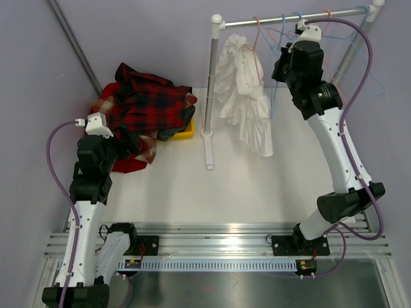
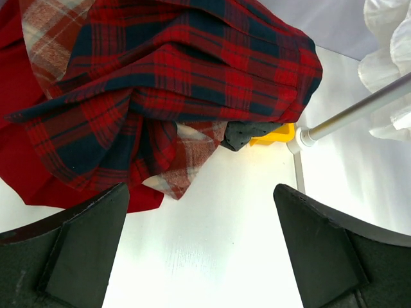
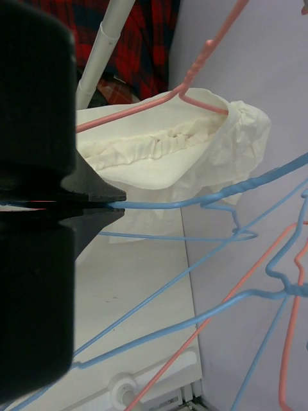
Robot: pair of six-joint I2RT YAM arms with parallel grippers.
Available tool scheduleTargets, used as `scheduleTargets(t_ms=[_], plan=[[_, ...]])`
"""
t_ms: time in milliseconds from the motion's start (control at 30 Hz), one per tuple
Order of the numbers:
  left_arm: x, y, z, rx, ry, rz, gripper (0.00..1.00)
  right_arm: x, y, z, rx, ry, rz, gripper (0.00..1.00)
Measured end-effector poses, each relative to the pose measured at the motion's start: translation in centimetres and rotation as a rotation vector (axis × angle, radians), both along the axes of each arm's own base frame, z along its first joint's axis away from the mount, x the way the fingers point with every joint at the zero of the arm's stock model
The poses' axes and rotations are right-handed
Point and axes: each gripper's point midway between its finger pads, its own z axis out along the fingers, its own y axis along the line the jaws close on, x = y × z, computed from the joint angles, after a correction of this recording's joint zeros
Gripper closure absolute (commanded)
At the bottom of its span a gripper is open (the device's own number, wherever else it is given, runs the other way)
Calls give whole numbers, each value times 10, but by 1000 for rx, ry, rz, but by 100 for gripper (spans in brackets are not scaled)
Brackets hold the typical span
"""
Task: Remove the skirt from the hanger
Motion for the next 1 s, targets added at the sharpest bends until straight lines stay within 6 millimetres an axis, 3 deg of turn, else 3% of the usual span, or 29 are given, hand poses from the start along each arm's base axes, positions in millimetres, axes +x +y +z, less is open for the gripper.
scheduleTargets(t_ms=[33, 100, 133, 233, 333, 433, 600, 700, 833, 1000], plan=[[0, 0, 0, -1, 1, -2, 1, -3, -3, 1, -6, -4, -9, 95], [0, -1, 1, -2, -3, -5, 1, -9, -7, 4, -11, -10, -21, 71], [0, -1, 1, -2, -6, -6, 1, -11, -9, 6, -14, -13, -26, 41], [-2, -1, 2, -1, -10, -7, 1, -19, -14, 12, -22, -21, -32, 18], [-2, -1, -4, 1, -7, -6, 1, -27, -16, 20, -24, -35, -28, 11], [-3, -1, -14, 1, 14, -6, 1, -36, -16, 34, -11, -55, -8, 12], [-3, 0, -18, 3, 25, -2, 1, -49, 6, 64, 53, -116, 124, 14], [-3, 1, -18, 5, 25, 1, 1, -50, 21, 68, 78, -119, 202, 16], [-3, 1, -18, 10, 25, 3, 1, -37, 39, 58, 97, -89, 269, 16], [-4, 2, -17, 14, 22, 5, 1, -9, 56, 20, 96, 3, 302, 18]])
